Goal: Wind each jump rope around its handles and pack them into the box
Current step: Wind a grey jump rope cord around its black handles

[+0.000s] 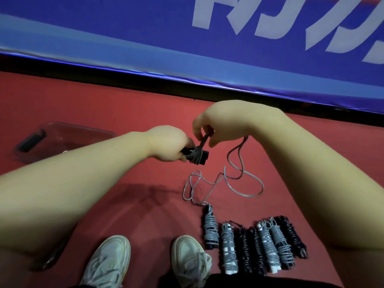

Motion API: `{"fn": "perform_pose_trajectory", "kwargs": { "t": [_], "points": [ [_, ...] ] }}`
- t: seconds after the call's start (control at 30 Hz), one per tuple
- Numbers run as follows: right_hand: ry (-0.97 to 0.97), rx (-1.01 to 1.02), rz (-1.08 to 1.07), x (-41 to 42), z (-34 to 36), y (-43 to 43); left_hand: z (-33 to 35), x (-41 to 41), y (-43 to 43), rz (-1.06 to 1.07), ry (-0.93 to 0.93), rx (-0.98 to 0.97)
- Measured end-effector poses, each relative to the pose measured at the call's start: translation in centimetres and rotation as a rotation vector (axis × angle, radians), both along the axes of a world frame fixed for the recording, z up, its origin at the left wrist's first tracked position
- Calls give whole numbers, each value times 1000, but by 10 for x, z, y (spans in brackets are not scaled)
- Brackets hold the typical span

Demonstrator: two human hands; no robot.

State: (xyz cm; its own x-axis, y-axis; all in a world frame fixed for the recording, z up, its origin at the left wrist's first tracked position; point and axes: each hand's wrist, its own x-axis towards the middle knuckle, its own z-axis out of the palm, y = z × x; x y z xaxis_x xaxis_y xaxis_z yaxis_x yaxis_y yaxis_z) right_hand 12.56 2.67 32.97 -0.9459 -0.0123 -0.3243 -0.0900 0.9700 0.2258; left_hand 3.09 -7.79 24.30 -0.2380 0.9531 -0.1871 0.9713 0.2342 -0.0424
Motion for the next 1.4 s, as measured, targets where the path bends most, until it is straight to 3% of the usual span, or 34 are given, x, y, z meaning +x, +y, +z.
{"fn": "perform_pose_trajectory", "kwargs": {
  "t": [0.17, 0.33, 0.4, 0.57, 0.63, 0.77, 0.87, 1.0, 1.13, 1.27, 1.4],
  "points": [
    [181, 148, 266, -1, -9, 10, -4, -6, -4, -40, -142, -70],
    [299, 125, 296, -7, -32, 35, 0, -10, -12, -73, -278, -10],
    [344, -80, 258, -8, -44, 48, 9, -10, -17, -61, -354, 82],
    [214, -1039, -250, -2, -55, 53, 36, -10, -23, -10, -587, 291],
    [160, -1227, -323, -3, -56, 53, 41, -8, -23, 10, -639, 328],
    [148, -1204, -318, -10, -48, 59, 44, -10, -23, 112, -727, 396],
    [179, -1298, -313, -11, -43, 60, 45, -9, -24, 121, -809, 449],
    [283, -1373, -348, -8, -50, 57, 52, -3, -22, 21, -1125, 542],
    [435, -1443, -322, -10, -71, 45, 62, -2, -20, 61, -1221, 658],
    [676, -1230, -296, -17, -74, 41, 65, -21, -19, 359, -1293, 885],
    [647, -778, -357, -26, -71, 43, 51, -32, -19, 418, -1175, 862]
  ]
}}
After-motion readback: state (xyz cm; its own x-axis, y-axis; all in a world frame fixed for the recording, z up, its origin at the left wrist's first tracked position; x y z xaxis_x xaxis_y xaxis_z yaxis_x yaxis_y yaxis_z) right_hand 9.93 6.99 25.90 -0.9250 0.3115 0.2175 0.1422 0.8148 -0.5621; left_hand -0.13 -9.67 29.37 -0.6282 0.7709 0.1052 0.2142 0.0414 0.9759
